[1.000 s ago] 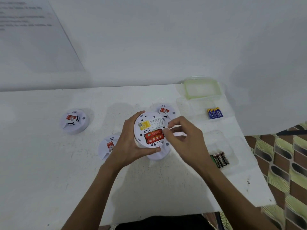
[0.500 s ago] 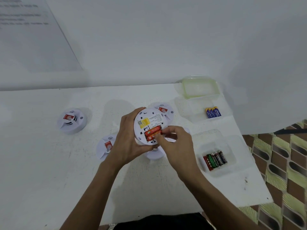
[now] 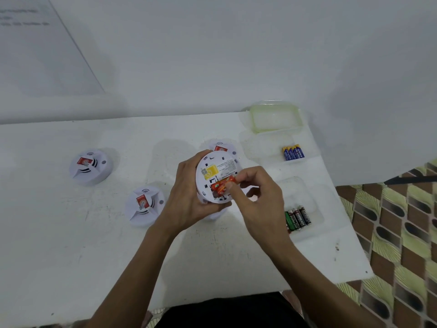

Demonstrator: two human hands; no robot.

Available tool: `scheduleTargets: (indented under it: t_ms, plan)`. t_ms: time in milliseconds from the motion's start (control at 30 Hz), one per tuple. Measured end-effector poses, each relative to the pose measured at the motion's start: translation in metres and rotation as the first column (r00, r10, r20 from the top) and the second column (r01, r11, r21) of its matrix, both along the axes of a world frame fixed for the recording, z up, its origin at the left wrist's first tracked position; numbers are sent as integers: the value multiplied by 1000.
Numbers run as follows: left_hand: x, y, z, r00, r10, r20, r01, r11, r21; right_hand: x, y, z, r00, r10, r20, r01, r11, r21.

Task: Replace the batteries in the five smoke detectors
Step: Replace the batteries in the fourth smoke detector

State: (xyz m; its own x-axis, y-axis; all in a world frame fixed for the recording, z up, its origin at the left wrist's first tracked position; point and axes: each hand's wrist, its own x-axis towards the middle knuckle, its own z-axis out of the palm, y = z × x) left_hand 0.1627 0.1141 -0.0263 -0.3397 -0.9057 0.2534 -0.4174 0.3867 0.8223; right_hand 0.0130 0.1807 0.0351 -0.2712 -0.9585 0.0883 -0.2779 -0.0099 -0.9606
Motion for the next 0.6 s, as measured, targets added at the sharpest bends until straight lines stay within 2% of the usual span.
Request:
scheduleTargets:
  t_ms: [100, 167, 333, 400, 500, 600]
  plan:
    - [-13, 5, -1, 1000, 3, 24, -4, 1000, 18, -32, 3, 10, 993, 33, 114, -31, 999, -21]
    - [-22, 11, 7, 1000, 5, -18, -5, 1000, -1, -64, 5, 14, 992, 44, 114, -46, 999, 19]
    - [-38, 21, 17, 998, 21, -59, -23, 999, -38, -147, 4, -5, 965, 122, -231, -58, 963, 264]
    - [-42, 22, 15, 997, 35, -67, -37, 999, -19, -169, 4, -19, 905, 155, -397, -19, 945, 325]
    - [-52, 22, 25, 995, 20, -101, -24, 999, -34, -184, 5, -39, 811, 249, -529, -44, 928, 370]
    - [-58, 21, 27, 994, 17, -111, -23, 998, -52, -189, 5, -60, 667, 338, -665, -77, 918, 389]
